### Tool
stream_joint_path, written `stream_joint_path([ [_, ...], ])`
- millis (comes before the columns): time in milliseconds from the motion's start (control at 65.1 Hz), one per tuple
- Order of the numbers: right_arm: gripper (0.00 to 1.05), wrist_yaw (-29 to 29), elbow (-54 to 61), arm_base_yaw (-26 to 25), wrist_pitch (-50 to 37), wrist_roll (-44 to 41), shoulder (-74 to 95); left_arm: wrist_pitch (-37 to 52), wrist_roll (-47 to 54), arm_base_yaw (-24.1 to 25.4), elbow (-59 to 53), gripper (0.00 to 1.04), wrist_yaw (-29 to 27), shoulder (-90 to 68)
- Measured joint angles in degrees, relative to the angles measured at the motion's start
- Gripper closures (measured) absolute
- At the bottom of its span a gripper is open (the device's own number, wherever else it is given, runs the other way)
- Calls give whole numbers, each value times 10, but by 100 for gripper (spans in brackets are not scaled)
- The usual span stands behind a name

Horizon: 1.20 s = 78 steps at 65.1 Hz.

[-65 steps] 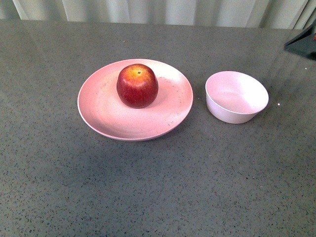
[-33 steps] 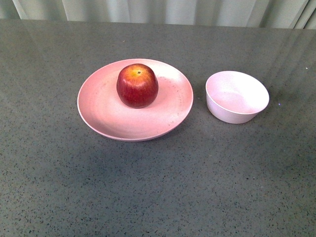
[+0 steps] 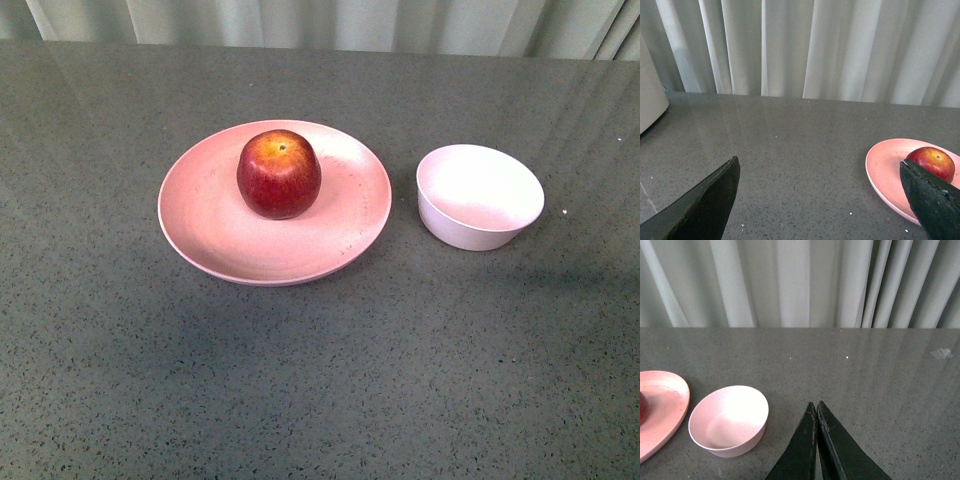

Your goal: Move apple from plate to bowl

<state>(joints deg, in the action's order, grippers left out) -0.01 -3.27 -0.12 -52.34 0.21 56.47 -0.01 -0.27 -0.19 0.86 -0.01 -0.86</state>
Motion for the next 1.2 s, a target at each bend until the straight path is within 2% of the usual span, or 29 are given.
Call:
stream_joint_path([
  [630, 103, 0, 20, 0, 243, 0, -280, 0, 0, 0, 0, 9, 0, 0],
  [1199, 103, 0, 20, 0, 378, 0, -420, 0, 0, 0, 0, 9, 0, 0],
])
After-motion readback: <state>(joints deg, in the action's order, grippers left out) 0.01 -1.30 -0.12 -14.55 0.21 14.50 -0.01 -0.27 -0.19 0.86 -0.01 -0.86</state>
